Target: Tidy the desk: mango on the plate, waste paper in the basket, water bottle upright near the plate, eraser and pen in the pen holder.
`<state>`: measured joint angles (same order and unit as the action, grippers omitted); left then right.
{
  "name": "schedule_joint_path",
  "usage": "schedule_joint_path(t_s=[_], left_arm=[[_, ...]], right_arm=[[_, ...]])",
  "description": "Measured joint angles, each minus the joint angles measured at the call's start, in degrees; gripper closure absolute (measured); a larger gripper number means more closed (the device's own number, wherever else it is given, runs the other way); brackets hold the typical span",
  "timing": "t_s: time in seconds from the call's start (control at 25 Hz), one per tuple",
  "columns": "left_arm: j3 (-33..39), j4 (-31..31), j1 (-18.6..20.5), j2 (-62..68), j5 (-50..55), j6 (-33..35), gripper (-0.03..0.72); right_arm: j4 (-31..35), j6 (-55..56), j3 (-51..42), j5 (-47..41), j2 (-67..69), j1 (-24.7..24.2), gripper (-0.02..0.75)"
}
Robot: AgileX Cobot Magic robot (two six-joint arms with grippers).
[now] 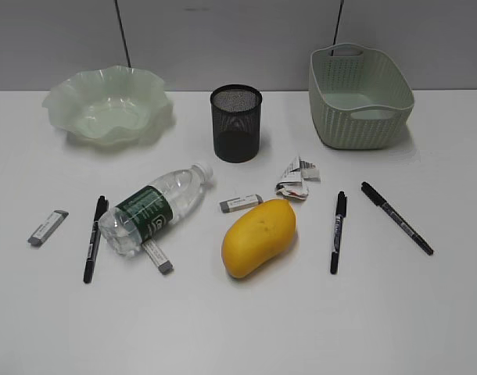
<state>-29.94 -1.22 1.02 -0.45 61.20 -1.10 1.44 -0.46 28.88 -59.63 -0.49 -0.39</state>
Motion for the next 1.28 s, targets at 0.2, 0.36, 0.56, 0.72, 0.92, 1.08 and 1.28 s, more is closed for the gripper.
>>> schedule_joint_path(t_s=[0.2, 0.36, 0.56, 0.72, 0.92, 1.08, 1.28], left_arm=[[0.0, 0.0, 0.0, 0.0, 0.0, 0.0, 0.06], [0.0, 0.0, 0.0, 0.0, 0.0, 0.0, 0.068], [0.0, 0.0, 0.0, 0.0, 0.0, 0.0, 0.104], [0.0, 0.0, 0.0, 0.1, 0.0, 0.0, 0.111], [-2.6, -0.2, 0.0, 6.5, -1.4, 0.0, 0.111], [-6.0, -1.4, -0.1, 16.7, -5.8, 0.1, 0.112], [-9.3, -8.7, -0.9, 30.4, -10.7, 2.9, 0.113]], right_arm=[[0.0, 0.0, 0.0, 0.0, 0.0, 0.0, 0.188], [0.0, 0.0, 0.0, 0.0, 0.0, 0.0, 0.188], [0.0, 0.0, 0.0, 0.0, 0.0, 0.0, 0.188], [0.0, 0.0, 0.0, 0.0, 0.0, 0.0, 0.188], [0.0, 0.0, 0.0, 0.0, 0.0, 0.0, 0.188], [0.0, 0.0, 0.0, 0.0, 0.0, 0.0, 0.188], [0.0, 0.0, 0.0, 0.0, 0.0, 0.0, 0.188]])
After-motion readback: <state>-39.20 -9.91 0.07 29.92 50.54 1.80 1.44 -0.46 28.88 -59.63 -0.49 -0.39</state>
